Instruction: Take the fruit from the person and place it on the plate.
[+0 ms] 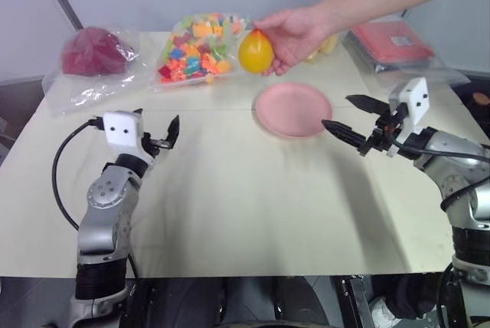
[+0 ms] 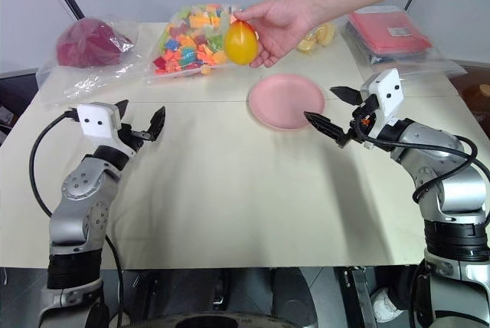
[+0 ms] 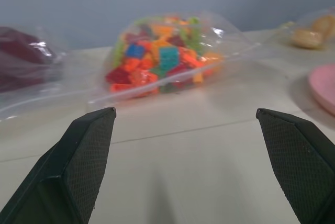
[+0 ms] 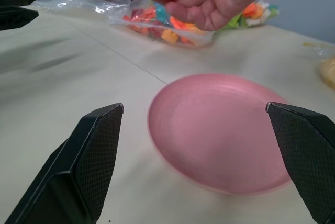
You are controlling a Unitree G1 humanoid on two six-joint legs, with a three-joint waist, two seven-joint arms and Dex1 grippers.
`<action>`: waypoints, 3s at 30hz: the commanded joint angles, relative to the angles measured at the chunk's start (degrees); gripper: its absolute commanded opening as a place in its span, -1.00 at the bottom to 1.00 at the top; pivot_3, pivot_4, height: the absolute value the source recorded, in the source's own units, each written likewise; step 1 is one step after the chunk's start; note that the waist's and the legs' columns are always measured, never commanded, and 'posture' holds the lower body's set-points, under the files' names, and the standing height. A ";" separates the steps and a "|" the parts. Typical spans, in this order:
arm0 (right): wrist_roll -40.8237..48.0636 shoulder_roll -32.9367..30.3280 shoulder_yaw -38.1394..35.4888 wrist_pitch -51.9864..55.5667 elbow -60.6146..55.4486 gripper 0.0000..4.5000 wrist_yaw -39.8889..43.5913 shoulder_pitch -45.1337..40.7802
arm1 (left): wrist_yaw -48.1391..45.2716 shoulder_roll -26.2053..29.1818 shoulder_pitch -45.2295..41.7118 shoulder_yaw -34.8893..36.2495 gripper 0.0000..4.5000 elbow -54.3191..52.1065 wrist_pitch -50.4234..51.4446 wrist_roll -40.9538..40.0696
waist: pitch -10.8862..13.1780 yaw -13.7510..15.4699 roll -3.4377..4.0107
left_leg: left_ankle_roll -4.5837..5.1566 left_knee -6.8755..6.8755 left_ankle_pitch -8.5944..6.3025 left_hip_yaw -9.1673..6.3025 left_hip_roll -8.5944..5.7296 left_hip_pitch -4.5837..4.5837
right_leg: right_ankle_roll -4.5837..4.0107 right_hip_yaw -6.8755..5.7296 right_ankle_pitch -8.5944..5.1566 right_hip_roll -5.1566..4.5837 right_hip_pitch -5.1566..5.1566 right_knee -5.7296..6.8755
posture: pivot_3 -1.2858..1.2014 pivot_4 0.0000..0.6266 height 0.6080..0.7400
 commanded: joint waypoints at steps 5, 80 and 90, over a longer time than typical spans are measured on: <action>-0.80 1.52 0.69 -0.71 -2.20 0.98 -1.93 -1.76 | -8.99 1.11 -16.65 -2.58 1.00 -0.78 7.65 -11.67 | 0.02 0.71 -0.03 | -0.14 0.09 0.08 -0.03 -0.04 -0.05 | 0.01 -0.05 0.00 -0.02 0.01 0.01 | 0.03 -0.52 1.00; -3.38 5.45 0.20 -2.87 -5.68 1.00 -10.33 1.92 | -6.55 -19.86 -56.60 -7.70 0.98 80.48 -34.77 10.42 | 0.06 -0.25 -0.11 | -0.13 0.07 0.09 -0.03 -0.12 -0.15 | 0.03 -0.04 0.00 0.00 -0.16 0.10 | 0.03 -0.52 1.00; -6.94 7.43 -0.32 -8.00 2.03 1.00 -12.63 -2.53 | -7.58 -10.01 -43.64 -2.13 0.98 48.50 -21.14 3.02 | 0.04 -0.47 -0.07 | -0.15 0.04 0.10 0.03 -0.10 -0.17 | 0.03 0.03 0.00 -0.01 -0.28 0.16 | 0.03 -0.52 1.00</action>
